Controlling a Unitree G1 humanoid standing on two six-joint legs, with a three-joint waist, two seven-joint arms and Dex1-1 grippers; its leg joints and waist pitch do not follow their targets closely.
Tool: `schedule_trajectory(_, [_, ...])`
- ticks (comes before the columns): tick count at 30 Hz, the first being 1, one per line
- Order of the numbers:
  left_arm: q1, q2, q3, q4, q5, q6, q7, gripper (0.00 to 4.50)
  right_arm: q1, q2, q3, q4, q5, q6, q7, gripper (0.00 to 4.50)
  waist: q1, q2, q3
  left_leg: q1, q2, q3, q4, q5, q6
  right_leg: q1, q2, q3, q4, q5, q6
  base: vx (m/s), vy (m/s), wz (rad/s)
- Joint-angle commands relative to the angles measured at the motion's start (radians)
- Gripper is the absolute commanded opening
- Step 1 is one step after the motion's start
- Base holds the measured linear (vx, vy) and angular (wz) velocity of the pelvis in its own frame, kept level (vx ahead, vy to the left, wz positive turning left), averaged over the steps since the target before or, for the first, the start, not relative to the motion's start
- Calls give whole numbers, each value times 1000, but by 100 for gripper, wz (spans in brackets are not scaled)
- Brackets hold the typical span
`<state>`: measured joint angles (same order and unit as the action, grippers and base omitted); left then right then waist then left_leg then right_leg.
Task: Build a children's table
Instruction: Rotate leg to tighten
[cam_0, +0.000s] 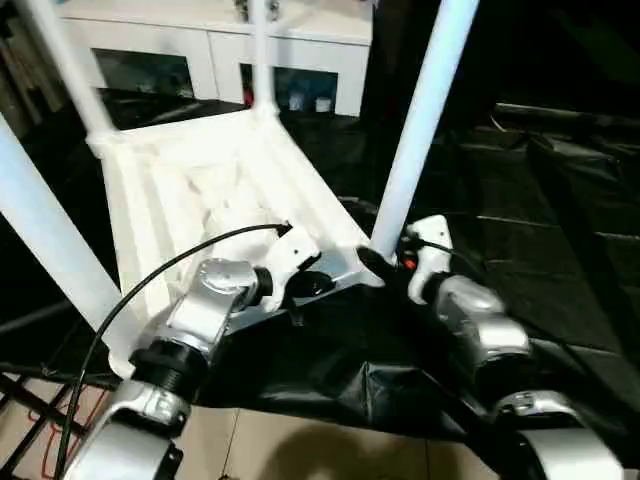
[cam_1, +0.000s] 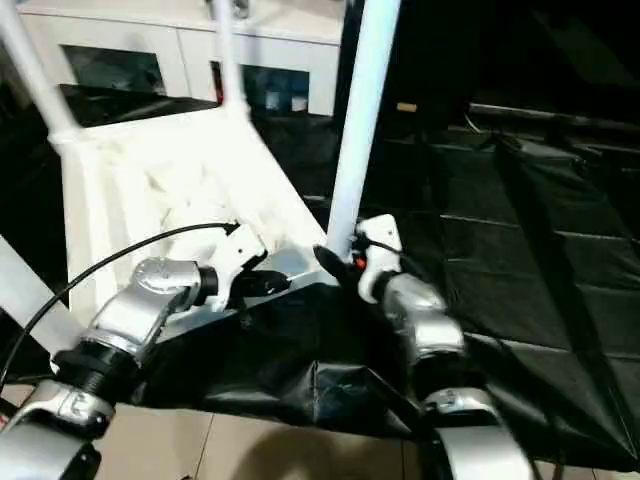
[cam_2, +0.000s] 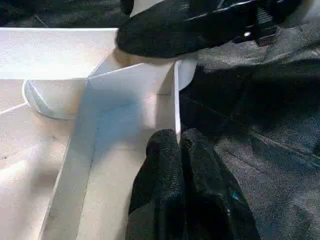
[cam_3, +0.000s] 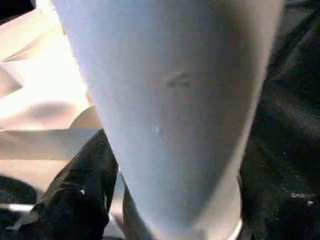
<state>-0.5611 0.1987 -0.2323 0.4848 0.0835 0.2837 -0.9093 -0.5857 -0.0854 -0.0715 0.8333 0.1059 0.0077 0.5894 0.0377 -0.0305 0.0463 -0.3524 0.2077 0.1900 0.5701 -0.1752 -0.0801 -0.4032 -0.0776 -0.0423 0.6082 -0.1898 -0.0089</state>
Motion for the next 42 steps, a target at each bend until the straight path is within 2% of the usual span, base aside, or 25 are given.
schedule_trajectory(1, [-11,-55,-70,-23,-10,-25,-15,0,17,32,81,7,-13,22,92,377,4,3,-59,-1,18,-6,-60,-220,40,48,-47,33,-71,-143,-230,0,0,0])
schedule_trajectory(5, [-12,-42,-66,-15,-11,-35,-18,0,49,-39,96,-53,-2,5,207,384,14,-1,-58,2,20,-3,-57,-222,59,49,-48,34,-75,-148,-227,0,0,0])
schedule_trajectory(6, [-12,-36,-64,-16,-11,-38,-22,0,68,-83,95,-82,4,-10,263,384,16,-2,-58,-1,20,-3,-57,-215,62,48,-51,35,-73,-146,-229,0,0,0])
schedule_trajectory(7, [-11,-31,-63,-16,-12,-39,-24,0,82,-115,95,-103,8,-21,303,384,25,-3,-59,2,21,-1,-54,-207,71,49,-50,35,-74,-138,-227,0,0,0])
schedule_trajectory(8, [-10,-26,-61,-15,-12,-42,-27,0,98,-153,85,-128,27,-8,352,384,29,-3,-59,6,23,1,-53,-208,75,46,-49,36,-74,-128,-232,0,0,0])
schedule_trajectory(9, [-10,-26,-61,-15,-12,-42,-27,0,98,-155,85,-129,28,-8,353,384,29,-3,-57,6,22,2,-53,-208,79,45,-49,37,-74,-124,-236,0,0,0])
schedule_trajectory(13, [-8,-2,-60,1,-8,-58,-56,0,150,-328,11,-188,90,32,497,384,45,-6,-58,0,22,1,-50,-193,96,52,-49,34,-74,-132,-227,0,0,0])
schedule_trajectory(18, [-17,23,-62,34,-14,-101,-94,0,176,-419,-100,-215,180,89,531,384,45,-11,-58,-5,17,0,-49,-186,99,54,-49,31,-77,-172,-213,0,0,0])
schedule_trajectory(19, [-17,23,-62,34,-14,-101,-94,0,176,-419,-100,-215,180,89,531,384,44,-13,-57,-4,16,1,-49,-190,98,53,-48,30,-80,-195,-204,0,0,0])
schedule_trajectory(21, [-20,38,-68,43,-29,-138,-136,0,177,-442,-146,-204,205,105,496,384,42,-9,-57,-3,16,0,-48,-194,94,50,-49,29,-82,-217,-200,0,0,0])
schedule_trajectory(23, [-17,49,-74,38,-53,-183,-200,0,164,-450,-179,-168,205,111,422,384,43,-10,-58,-1,16,0,-48,-185,89,48,-49,29,-84,-222,-200,0,0,0])
schedule_trajectory(24, [-16,52,-75,36,-61,-196,-219,0,159,-451,-184,-158,203,112,397,384,44,-2,-60,0,17,1,-48,-179,81,48,-48,30,-79,-206,-209,0,0,0])
schedule_trajectory(25, [-13,56,-79,29,-73,-207,-247,0,154,-448,-186,-146,196,106,363,384,44,-1,-62,-1,17,1,-47,-169,78,49,-46,29,-75,-169,-219,0,0,0])
schedule_trajectory(28, [-11,65,-92,21,-86,-233,-301,0,148,-431,-184,-131,176,92,300,384,46,2,-64,1,18,3,-46,-155,76,48,-43,28,-69,-115,-234,0,0,0])
schedule_trajectory(29, [-15,69,-102,22,-102,-271,-354,0,145,-404,-184,-127,166,83,252,384,50,5,-63,2,19,4,-44,-151,78,47,-43,29,-67,-90,-243,0,0,0])
schedule_trajectory(33, [-38,68,-101,57,-106,-324,-387,0,152,-360,-174,-157,164,81,237,384,58,8,-64,1,22,5,-45,-152,79,49,-45,28,-62,-68,-249,0,0,0])
schedule_trajectory(36, [-53,78,-105,94,-78,-354,-365,0,158,-351,-162,-171,168,79,249,384,63,8,-64,0,22,6,-43,-157,82,48,-45,29,-62,-77,-244,0,0,0])
schedule_trajectory(37, [-69,87,-106,137,-41,-390,-319,0,162,-349,-148,-181,173,78,249,384,65,11,-62,-1,21,6,-44,-167,77,48,-46,29,-65,-102,-234,0,0,0])
schedule_trajectory(39, [-74,92,-95,156,-25,-378,-274,0,160,-347,-143,-181,171,79,241,384,63,6,-62,-4,22,3,-45,-175,66,52,-49,28,-65,-125,-220,0,0,0])
schedule_trajectory(42, [-68,98,-84,141,-54,-336,-322,0,161,-339,-142,-186,166,82,238,384,59,4,-60,-6,20,3,-47,-184,57,50,-51,28,-68,-176,-210,0,0,0])
